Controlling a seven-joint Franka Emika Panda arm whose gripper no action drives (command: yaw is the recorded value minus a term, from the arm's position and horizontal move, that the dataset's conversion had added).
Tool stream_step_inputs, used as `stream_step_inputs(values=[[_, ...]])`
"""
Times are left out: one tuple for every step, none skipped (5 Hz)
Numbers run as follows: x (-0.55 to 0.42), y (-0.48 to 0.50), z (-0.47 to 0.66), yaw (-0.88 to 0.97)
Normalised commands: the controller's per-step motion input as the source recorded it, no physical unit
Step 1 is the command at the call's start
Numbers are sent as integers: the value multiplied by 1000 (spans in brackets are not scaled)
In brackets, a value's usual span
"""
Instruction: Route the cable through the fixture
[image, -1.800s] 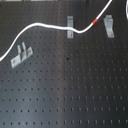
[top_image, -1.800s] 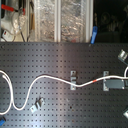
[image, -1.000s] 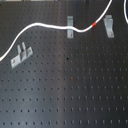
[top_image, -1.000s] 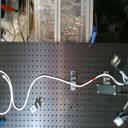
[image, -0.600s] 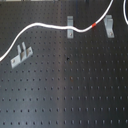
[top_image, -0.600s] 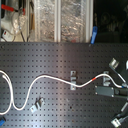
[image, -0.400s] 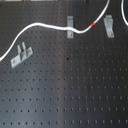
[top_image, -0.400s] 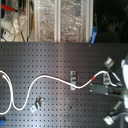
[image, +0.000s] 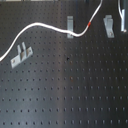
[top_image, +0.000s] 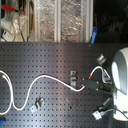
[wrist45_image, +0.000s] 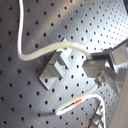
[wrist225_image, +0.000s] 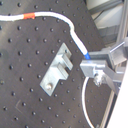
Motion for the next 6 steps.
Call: stream_step_inputs(values=[[-103,291,-3,17],[-2,299,-4,0],[20,205,-2,-180],[7,105,-1,-337],[-222,0,126,-337],[-485,-43,113,-71]])
